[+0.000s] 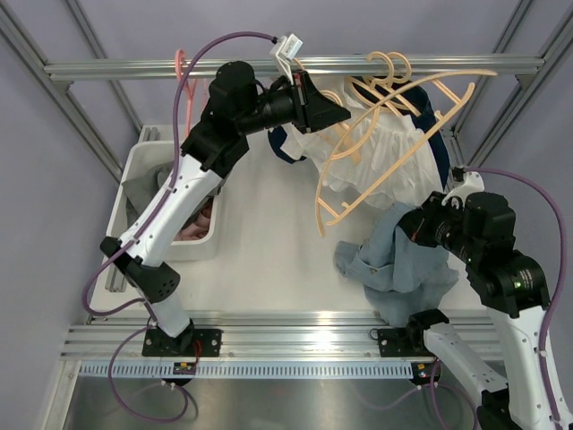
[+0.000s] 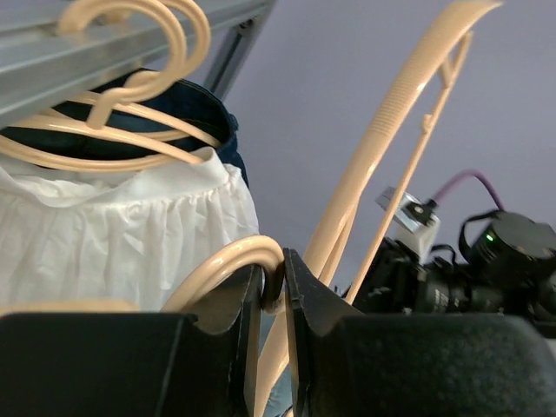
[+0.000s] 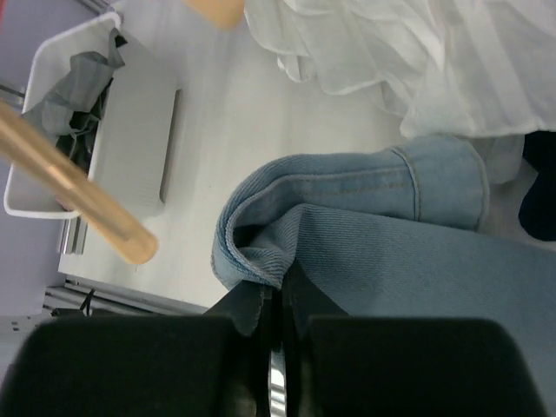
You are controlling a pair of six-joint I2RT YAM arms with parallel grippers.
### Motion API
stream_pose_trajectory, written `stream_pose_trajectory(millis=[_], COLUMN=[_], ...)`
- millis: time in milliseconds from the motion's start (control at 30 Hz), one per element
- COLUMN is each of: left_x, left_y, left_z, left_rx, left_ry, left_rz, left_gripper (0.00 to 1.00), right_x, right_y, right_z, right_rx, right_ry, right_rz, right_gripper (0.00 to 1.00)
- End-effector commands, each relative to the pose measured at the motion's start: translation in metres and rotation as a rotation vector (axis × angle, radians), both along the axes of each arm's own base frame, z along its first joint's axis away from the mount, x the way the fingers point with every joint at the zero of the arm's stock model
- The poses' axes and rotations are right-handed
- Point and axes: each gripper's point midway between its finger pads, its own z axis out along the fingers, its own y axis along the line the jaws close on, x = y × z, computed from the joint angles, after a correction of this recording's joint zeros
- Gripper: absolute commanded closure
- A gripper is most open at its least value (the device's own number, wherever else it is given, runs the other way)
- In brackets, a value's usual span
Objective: Remove the skirt from the hanger
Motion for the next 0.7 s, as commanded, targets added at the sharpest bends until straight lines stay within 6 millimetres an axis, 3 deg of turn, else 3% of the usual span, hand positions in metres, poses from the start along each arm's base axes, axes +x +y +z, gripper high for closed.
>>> stream_pose_trajectory(millis=[0, 100, 133, 233, 367, 400, 467, 500, 533, 667], left_x=[-0.049, -0.064, -0.07, -0.09, -0.109, -0.107, -0.129, -0.128, -0.142, -0.174], left_y=[0.023, 0.03, 0.032, 0.043, 0.061, 0.06, 0.08, 0.079, 0.093, 0.115], left_z=[0.054, 0.074, 0.08, 0.099, 0.091, 0.071, 0.059, 0.027, 0.024, -0.026], left_rx=[-0.109, -0.135, -0.142, -0.161, -0.104, -0.064, -0.02, 0.042, 0.063, 0.183], left_ry=[-0.203, -0.248, -0.261, -0.305, -0.313, -0.279, -0.3, -0.24, -0.297, -0.305], left_rz=[-0.103, -0.133, -0.145, -0.178, -0.163, -0.164, -0.154, -0.169, -0.159, -0.232], left_gripper=[1.0, 1.0, 1.0, 1.0, 1.0, 1.0, 1.0, 1.0, 1.0, 1.0], right_x=[0.0, -0.002, -0.002, -0.008, -0.016, -0.018, -0.019, -0.017, -0.018, -0.009], right_y=[0.009, 0.007, 0.01, 0.016, 0.03, 0.031, 0.027, 0.018, 0.013, -0.006], right_z=[-0.007, -0.007, -0.004, 0.007, 0.016, 0.017, 0.019, 0.019, 0.02, 0.027], right_rx=[0.019, 0.076, 0.099, 0.133, 0.143, 0.133, 0.121, 0.107, 0.094, 0.007], right_ry=[0.035, 0.032, 0.017, -0.023, -0.04, -0.045, -0.05, -0.052, -0.05, -0.037], right_rz=[0.04, -0.01, -0.004, 0.038, 0.143, 0.163, 0.147, 0.09, 0.063, -0.027], right_gripper=[0.84, 0.12, 0.01, 0.01, 0.01, 0.01, 0.01, 0.01, 0.01, 0.0])
